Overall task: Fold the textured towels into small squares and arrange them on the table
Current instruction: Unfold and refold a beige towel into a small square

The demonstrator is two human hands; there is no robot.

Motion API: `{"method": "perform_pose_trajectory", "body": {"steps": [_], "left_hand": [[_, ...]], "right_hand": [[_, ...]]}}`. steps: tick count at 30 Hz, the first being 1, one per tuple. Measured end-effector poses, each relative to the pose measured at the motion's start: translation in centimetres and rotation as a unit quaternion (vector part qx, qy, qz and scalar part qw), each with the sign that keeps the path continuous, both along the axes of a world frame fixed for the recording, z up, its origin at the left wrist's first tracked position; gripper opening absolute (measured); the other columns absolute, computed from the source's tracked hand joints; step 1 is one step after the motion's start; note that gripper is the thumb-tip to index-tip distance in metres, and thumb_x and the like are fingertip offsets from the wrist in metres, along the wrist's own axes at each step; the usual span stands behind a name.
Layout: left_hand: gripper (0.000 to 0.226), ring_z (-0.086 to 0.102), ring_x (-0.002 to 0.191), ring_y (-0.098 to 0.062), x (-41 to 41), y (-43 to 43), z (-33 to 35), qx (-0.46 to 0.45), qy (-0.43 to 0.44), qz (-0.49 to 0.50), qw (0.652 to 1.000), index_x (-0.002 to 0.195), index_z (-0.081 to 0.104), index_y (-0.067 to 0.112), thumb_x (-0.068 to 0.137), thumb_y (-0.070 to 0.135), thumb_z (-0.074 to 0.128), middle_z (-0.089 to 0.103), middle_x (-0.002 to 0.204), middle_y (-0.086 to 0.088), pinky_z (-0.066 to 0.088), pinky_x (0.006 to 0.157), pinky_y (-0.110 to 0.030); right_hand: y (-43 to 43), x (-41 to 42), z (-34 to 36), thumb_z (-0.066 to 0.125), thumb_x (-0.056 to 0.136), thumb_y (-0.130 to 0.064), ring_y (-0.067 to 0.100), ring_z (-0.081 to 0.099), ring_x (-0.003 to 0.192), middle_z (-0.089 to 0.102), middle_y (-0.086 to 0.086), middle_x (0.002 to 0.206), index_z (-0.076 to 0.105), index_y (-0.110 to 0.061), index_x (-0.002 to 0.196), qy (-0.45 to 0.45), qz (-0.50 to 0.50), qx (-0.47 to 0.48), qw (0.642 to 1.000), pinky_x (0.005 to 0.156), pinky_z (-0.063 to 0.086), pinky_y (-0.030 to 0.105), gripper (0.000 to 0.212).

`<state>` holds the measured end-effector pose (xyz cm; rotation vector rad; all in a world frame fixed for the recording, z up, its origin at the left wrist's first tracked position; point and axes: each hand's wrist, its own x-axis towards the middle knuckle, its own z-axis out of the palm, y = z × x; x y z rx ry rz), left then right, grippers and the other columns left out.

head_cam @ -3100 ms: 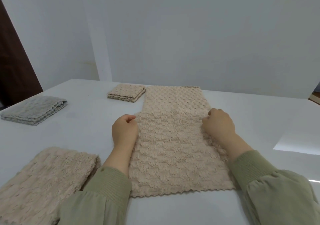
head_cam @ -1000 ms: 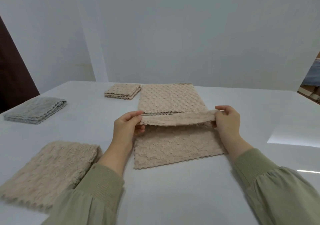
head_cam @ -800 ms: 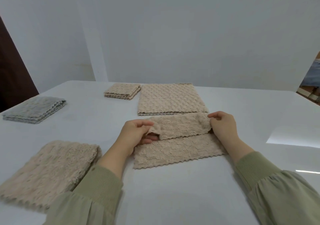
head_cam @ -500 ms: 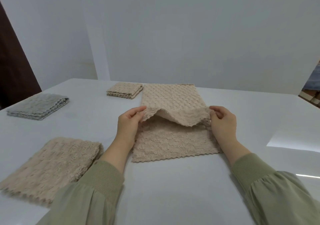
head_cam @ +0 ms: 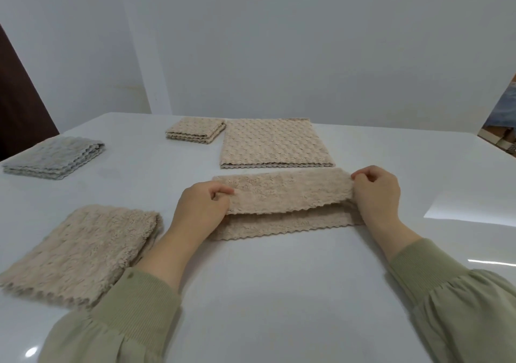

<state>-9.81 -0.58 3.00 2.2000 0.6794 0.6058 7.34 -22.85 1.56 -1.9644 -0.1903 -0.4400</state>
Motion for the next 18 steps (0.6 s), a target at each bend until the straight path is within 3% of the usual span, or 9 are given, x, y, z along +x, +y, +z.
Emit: {"method": "perform_pose_trajectory", "body": {"steps": [4, 10, 12, 15, 18], "left_hand": [[0.03, 0.045, 0.045, -0.003, -0.1, 0.0, 0.2, -0.011, -0.044, 0.012, 0.999, 0.083, 0.071, 0.027, 0.084, 0.006, 0.051, 0.055, 0.061, 0.013, 0.031, 0.045, -0.01], [0.034, 0.047, 0.041, 0.004, -0.4, -0.4, 0.5, 0.022, -0.016, -0.037, 0.999, 0.082, 0.073, 0.023, 0.084, 0.002, 0.046, 0.06, 0.067, 0.013, 0.03, 0.043, -0.007], [0.031, 0.053, 0.056, 0.002, -0.5, -0.3, 0.5, 0.063, 0.017, -0.044, 0.997, 0.084, 0.074, 0.026, 0.083, 0.006, 0.049, 0.064, 0.076, 0.011, 0.038, 0.056, -0.012], [0.021, 0.047, 0.109, -0.014, -0.1, 0.2, -0.1, 0.226, 0.076, -0.041, 0.97, 0.092, 0.075, 0.025, 0.083, 0.025, 0.056, 0.059, 0.111, 0.008, 0.04, 0.09, -0.029], [0.033, 0.037, 0.121, -0.016, 0.2, 0.1, -0.5, 0.252, -0.001, -0.073, 0.965, 0.092, 0.075, 0.022, 0.077, 0.041, 0.054, 0.055, 0.123, 0.004, 0.033, 0.101, -0.033]], "right_hand": [[0.1, -0.3, -0.1, 0.044, 0.081, -0.004, 0.021, 0.054, 0.074, 0.062, 0.004, 0.074, 0.064, -0.007, 0.076, -0.025, 0.003, -0.036, 0.999, 0.065, 0.035, 0.026, 0.021], [0.1, 0.1, -0.4, 0.042, 0.078, -0.003, 0.026, 0.056, 0.077, 0.063, 0.008, 0.074, 0.06, -0.004, 0.071, -0.012, -0.007, -0.075, 0.997, 0.066, 0.041, 0.032, 0.02], [-0.1, 0.2, -0.4, 0.042, 0.077, -0.003, 0.029, 0.056, 0.08, 0.063, 0.008, 0.076, 0.06, -0.005, 0.07, -0.008, -0.007, -0.119, 0.993, 0.069, 0.042, 0.034, 0.02], [0.2, 0.3, -0.7, 0.047, 0.078, -0.004, 0.032, 0.051, 0.091, 0.06, 0.01, 0.091, 0.065, -0.008, 0.077, -0.057, -0.032, -0.273, 0.96, 0.081, 0.039, 0.04, 0.018], [1.1, -0.6, -0.8, 0.049, 0.071, -0.005, 0.03, 0.049, 0.09, 0.056, 0.011, 0.091, 0.065, -0.006, 0.075, -0.182, 0.028, -0.231, 0.955, 0.078, 0.038, 0.038, 0.017]]}}
